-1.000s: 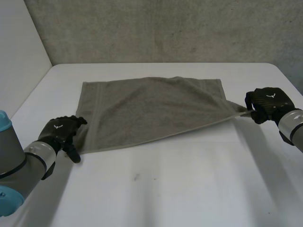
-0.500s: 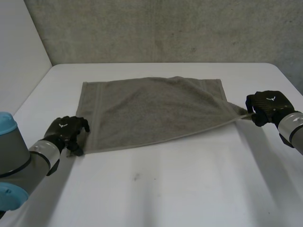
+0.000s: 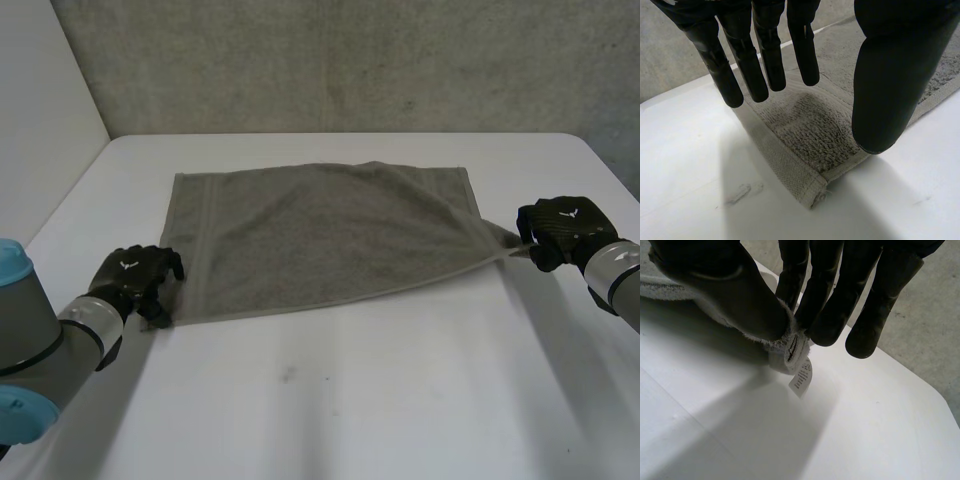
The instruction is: Fold the towel.
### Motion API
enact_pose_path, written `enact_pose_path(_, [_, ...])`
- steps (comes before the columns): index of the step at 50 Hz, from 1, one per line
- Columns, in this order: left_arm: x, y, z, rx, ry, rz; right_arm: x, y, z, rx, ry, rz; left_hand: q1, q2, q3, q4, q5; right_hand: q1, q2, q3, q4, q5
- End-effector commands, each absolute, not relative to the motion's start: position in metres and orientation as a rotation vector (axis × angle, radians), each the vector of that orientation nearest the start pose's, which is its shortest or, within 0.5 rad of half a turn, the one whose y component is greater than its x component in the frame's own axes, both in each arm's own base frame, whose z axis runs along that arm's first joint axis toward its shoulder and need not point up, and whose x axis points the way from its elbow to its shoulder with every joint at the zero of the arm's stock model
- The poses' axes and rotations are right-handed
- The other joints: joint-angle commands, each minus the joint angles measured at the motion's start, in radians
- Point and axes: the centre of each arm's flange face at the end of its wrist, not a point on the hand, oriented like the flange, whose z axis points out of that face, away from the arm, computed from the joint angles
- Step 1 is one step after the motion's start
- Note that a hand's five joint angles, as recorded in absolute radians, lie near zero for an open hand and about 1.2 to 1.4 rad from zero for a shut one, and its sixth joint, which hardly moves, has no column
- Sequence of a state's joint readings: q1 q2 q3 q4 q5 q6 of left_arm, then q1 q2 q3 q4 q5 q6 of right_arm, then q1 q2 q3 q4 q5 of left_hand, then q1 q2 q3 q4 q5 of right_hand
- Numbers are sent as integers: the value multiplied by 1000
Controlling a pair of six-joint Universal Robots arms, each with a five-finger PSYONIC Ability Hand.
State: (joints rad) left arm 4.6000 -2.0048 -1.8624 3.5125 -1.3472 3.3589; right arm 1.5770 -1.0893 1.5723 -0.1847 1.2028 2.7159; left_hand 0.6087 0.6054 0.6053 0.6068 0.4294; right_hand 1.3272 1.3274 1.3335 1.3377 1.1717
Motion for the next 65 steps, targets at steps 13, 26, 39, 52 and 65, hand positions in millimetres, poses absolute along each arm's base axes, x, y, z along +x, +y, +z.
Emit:
enact_pose_path(13, [-183,-298,113,782,2513,-1800,167,-358,160,-856,2321,-1861,36,40,40,38,41,69,69,63,59,50])
enact_pose_path(26, [-183,-298,107,785,2523,-1784,168,-357,159,-861,2320,-1857,57,60,60,59,62,69,69,63,59,50])
enact_pose_path(39, [-183,-306,102,783,2522,-1780,169,-356,158,-865,2317,-1853,75,78,78,76,79,69,69,63,59,50])
enact_pose_path(52, [-184,-318,106,771,2490,-1812,170,-355,157,-868,2317,-1848,77,81,81,79,82,69,69,63,59,50])
enact_pose_path(65, [-185,-331,108,760,2462,-1843,171,-355,153,-870,2323,-1834,95,98,98,97,100,69,69,63,59,50])
